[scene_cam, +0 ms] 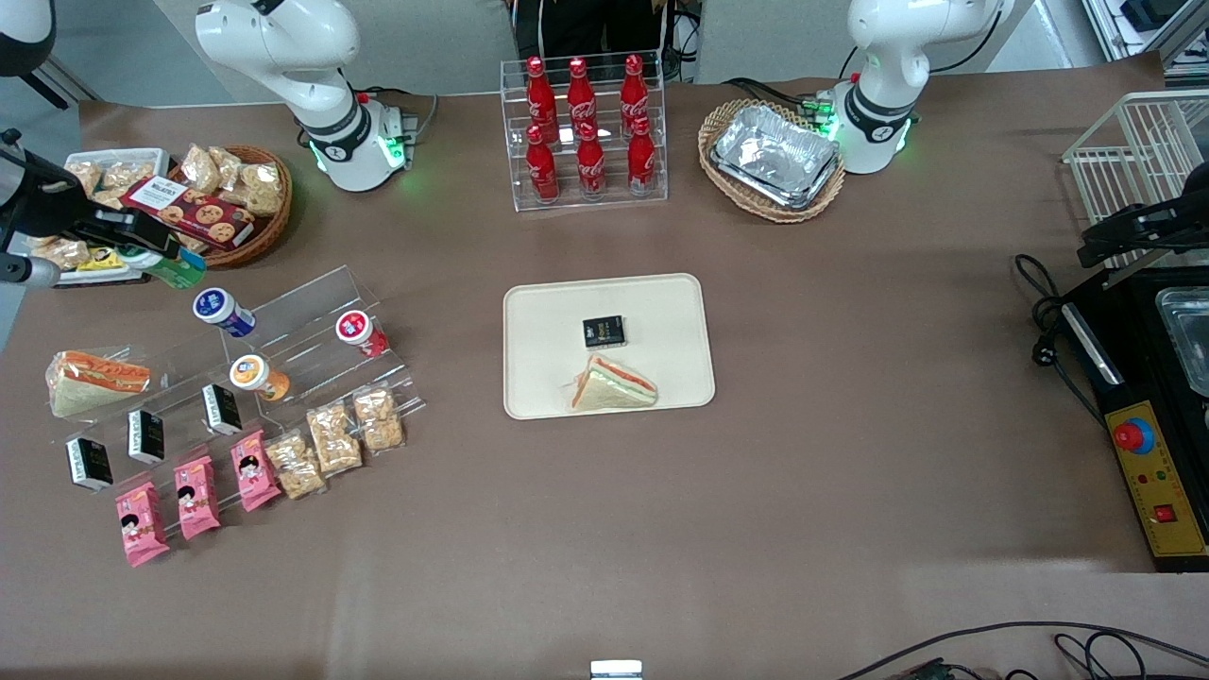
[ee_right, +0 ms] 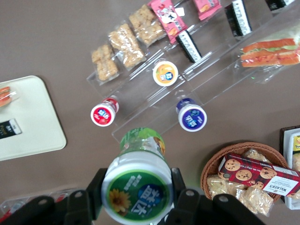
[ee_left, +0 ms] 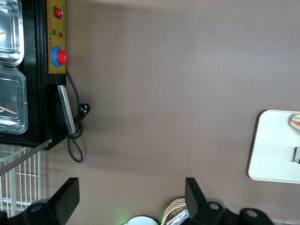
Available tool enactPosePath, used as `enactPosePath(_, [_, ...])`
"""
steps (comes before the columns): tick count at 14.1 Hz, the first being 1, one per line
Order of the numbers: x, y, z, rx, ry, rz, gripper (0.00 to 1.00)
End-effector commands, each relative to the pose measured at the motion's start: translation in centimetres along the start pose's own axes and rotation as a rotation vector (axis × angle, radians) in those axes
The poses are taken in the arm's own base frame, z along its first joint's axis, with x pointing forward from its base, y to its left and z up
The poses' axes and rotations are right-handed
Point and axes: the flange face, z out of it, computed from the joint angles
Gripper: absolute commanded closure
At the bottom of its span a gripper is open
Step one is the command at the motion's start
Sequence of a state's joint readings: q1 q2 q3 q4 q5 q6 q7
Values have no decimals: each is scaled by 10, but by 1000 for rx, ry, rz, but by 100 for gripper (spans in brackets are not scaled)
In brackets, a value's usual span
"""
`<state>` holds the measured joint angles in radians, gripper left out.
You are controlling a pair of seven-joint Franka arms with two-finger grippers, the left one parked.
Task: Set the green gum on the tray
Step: 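Lift the green-labelled bottle off the stand with the right gripper, then carry the green bottle over the cream tray beside the black card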
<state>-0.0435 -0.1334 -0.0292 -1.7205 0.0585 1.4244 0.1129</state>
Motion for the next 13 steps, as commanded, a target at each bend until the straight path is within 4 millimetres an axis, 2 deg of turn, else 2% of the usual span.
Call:
enactPosePath(1, [-3, -82, 6, -15, -51, -41, 49])
enactPosePath(3, [-24, -161, 21, -48, -49, -8, 49])
enactPosePath(4, [-30, -195, 37, -52, -58, -4, 49])
enactPosePath(7, [-41, -279, 98, 3, -125, -25, 49])
enactPosePath(10, [-56, -327, 169, 28, -57, 7, 49])
enactPosePath(13, [-70, -351, 244, 43, -2, 30, 49])
